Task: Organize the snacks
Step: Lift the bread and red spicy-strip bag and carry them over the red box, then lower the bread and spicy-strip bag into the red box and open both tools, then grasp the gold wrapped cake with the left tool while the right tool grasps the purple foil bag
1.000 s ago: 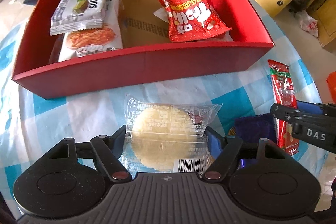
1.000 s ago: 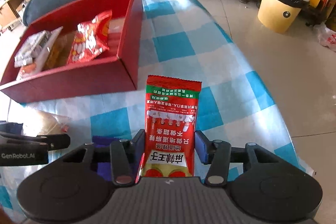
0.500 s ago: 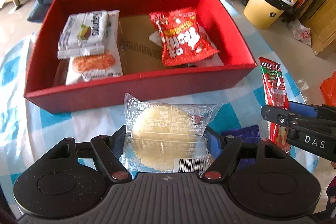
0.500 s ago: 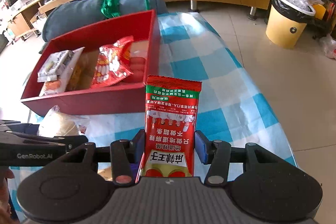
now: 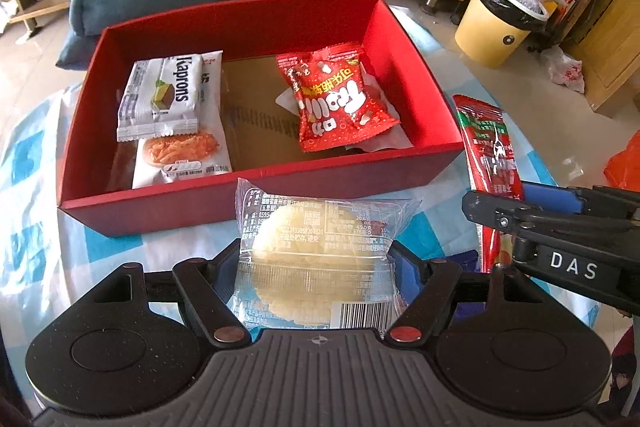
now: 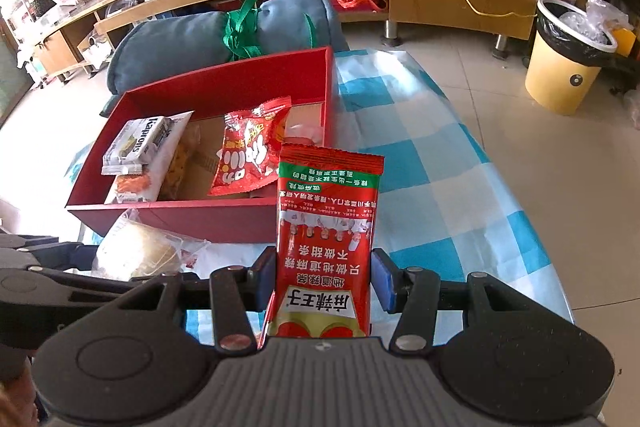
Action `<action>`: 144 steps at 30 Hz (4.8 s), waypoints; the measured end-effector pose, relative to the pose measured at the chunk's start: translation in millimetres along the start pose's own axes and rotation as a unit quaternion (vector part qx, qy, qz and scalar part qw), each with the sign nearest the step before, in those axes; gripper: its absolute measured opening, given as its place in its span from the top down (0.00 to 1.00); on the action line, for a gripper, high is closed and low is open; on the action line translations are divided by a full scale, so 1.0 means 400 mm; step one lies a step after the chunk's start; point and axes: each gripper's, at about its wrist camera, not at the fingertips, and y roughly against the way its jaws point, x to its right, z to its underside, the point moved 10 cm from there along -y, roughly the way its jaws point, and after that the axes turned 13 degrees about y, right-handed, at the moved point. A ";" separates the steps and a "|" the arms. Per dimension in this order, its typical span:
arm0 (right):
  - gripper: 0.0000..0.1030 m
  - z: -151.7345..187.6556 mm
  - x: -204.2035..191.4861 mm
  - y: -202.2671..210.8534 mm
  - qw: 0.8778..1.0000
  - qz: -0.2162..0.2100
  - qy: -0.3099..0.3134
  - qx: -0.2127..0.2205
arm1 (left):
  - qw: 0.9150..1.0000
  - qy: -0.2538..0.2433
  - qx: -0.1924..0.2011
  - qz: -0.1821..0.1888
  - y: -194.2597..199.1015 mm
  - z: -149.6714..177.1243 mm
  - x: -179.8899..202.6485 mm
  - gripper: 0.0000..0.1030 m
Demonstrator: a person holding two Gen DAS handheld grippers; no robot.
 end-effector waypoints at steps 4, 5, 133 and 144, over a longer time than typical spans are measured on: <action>0.57 0.000 0.002 0.005 1.000 0.001 -0.001 0.003 | 1.000 -0.005 0.004 0.003 0.008 0.000 0.008 0.23; 0.57 -0.001 0.002 0.007 1.000 0.001 -0.001 0.004 | 1.000 -0.005 0.004 0.004 0.010 -0.001 0.009 0.23; 0.48 -0.086 0.000 -0.040 0.999 -0.008 -0.025 0.020 | 0.998 0.015 0.064 -0.011 0.030 -0.134 -0.027 0.13; 0.46 0.085 -0.037 -0.026 0.999 -0.014 -0.025 -0.033 | 0.999 -0.001 0.034 0.000 0.029 -0.026 -0.014 0.13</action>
